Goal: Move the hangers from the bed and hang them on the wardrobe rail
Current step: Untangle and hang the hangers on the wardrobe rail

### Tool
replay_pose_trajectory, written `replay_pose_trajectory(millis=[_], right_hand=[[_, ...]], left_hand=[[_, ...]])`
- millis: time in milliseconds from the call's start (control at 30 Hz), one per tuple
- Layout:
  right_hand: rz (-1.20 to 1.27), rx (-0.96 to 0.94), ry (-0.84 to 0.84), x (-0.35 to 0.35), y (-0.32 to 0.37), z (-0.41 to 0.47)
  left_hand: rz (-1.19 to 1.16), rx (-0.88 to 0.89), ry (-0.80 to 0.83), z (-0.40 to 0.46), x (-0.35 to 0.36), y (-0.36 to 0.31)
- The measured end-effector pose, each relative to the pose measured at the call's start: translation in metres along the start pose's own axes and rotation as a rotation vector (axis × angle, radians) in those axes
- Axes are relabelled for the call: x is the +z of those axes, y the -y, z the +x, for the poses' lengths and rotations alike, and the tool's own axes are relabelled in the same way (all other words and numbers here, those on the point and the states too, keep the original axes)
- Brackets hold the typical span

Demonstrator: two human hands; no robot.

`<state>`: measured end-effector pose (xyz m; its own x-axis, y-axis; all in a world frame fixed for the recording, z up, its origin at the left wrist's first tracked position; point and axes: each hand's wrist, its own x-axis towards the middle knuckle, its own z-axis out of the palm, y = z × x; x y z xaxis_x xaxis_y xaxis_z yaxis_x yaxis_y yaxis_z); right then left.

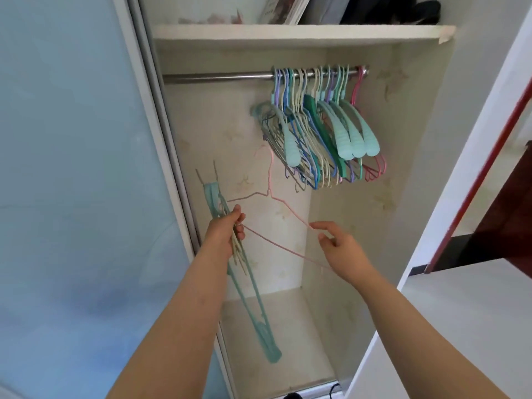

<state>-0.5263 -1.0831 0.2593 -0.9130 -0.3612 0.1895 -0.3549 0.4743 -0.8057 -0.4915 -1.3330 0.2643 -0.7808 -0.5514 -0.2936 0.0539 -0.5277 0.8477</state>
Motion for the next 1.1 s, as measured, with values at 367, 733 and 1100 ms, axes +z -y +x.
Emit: replay_pose_trajectory(millis=[367, 733, 1100], right_hand=[[-0.089, -0.106, 0.114, -0.047, 0.065, 0.024], [0.322, -0.033, 0.052, -0.013, 0.107, 0.08], [0.268, 0.038, 0.2, -0.006, 0.173, 0.153]], left_hand=[[0.035, 0.067, -0.263, 0.017, -0.011, 0.008], [-0.002, 0.123, -0.108, -0.009, 0.027, -0.009], [0.068, 0.236, 0.006, -0.057, 0.039, -0.031]])
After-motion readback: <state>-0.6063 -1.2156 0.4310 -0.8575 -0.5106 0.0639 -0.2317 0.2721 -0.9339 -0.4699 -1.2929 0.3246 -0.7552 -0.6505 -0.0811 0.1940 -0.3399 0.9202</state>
